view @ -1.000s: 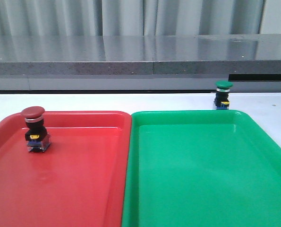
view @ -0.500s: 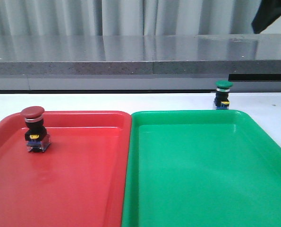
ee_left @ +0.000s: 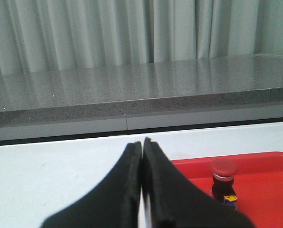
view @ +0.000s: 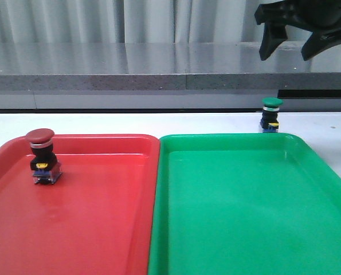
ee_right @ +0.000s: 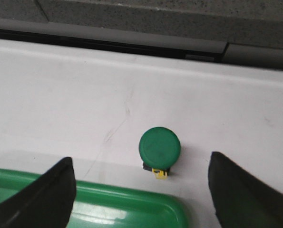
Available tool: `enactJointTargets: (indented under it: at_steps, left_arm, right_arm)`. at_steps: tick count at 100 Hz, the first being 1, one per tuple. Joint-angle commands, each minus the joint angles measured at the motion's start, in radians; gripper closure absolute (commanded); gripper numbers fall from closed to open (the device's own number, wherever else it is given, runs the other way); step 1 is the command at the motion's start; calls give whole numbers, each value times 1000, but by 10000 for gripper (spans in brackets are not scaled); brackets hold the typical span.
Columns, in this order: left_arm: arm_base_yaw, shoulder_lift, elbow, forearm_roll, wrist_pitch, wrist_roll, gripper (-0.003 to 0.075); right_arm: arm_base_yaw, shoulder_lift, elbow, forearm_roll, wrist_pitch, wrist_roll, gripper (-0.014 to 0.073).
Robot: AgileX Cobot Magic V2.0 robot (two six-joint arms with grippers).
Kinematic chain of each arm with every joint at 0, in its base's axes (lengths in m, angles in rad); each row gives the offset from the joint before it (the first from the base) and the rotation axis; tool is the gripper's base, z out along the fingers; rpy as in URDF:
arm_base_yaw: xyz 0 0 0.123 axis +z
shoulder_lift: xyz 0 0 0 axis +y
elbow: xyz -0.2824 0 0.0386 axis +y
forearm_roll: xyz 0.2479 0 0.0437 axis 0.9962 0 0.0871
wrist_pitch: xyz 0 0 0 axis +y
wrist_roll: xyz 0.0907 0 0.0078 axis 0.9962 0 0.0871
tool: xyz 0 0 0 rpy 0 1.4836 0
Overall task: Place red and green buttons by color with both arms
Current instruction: 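Move the right gripper down over the green-capped button and close on it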
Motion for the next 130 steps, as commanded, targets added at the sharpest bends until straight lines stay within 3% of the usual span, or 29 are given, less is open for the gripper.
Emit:
enactJointTargets:
  at_steps: [1, 38, 130]
  left_arm:
    - [5, -33, 25, -8, -88, -6, 739]
    - [5, -33, 25, -8, -88, -6, 739]
    - [5, -33, 25, -8, -88, -6, 739]
  right_arm:
    - [-7, 0, -74, -9, -54, -15, 23]
    - [-48, 135, -123, -12, -62, -15, 23]
    - [-17, 211, -123, -12, -124, -15, 39]
